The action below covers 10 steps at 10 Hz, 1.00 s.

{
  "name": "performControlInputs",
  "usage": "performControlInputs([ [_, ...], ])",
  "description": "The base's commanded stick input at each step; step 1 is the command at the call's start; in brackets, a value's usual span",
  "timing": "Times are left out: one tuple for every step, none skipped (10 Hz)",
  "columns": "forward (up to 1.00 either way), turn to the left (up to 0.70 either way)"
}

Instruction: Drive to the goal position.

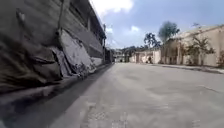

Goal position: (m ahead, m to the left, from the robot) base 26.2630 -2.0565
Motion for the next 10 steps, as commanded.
performControlInputs([
  [1.00,-0.40],
  [1.00,-0.40],
  [1.00,-0.28],
  [1.00,-0.03],
  [1.00,0.00],
  [1.00,0.00],
  [1.00,0.00],
  [1.00,0.00],
  [1.00,0.00],
  [1.00,0.00],
])
